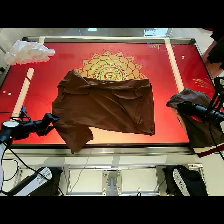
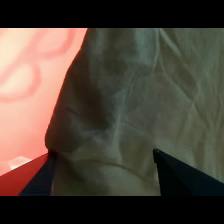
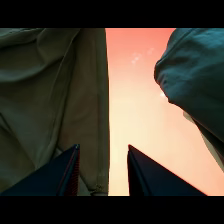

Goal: Fold the shirts.

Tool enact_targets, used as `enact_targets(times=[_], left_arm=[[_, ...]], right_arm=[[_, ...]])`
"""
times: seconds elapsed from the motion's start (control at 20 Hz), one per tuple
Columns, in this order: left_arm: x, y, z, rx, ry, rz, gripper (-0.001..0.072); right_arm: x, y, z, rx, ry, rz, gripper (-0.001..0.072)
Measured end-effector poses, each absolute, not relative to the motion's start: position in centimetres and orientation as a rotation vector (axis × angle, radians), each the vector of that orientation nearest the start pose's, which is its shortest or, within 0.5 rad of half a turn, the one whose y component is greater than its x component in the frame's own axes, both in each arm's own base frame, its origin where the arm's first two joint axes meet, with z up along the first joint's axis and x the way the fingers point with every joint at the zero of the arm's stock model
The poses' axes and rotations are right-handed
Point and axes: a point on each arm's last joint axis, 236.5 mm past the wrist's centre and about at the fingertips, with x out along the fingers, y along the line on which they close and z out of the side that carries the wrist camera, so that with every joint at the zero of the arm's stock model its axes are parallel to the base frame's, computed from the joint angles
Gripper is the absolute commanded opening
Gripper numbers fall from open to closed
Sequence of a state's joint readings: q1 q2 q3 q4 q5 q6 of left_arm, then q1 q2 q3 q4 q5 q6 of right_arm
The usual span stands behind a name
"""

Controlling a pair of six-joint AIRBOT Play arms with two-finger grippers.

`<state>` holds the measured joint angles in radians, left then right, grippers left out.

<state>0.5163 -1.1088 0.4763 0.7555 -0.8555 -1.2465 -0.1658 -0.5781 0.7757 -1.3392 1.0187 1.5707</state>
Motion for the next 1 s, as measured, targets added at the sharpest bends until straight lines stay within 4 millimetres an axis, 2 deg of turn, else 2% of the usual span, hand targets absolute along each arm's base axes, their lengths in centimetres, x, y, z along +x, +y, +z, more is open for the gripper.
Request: enact_targets(times=[0.05, 0.4, 0.8, 1.0], left_arm=[[29.5, 1.9, -9.2, -0.923, 1.134, 0.099, 0.058], [31.5, 2.5, -5.9, -0.856, 1.121, 0.028, 0.0581], [28.0, 2.9, -8.5, -0.809, 1.264, 0.097, 0.0581], [27.8, 2.3, -9.1, -0.841, 1.272, 0.087, 0.0581]], right_arm=[[29.4, -0.2, 11.1, 0.265, 0.797, -0.018, 0.0349], [29.4, 0.2, 11.1, 0.278, 0.801, -0.008, 0.035], [29.4, 0.8, 11.3, 0.304, 0.799, 0.011, 0.035], [29.4, 0.9, 11.3, 0.31, 0.798, 0.015, 0.0349]])
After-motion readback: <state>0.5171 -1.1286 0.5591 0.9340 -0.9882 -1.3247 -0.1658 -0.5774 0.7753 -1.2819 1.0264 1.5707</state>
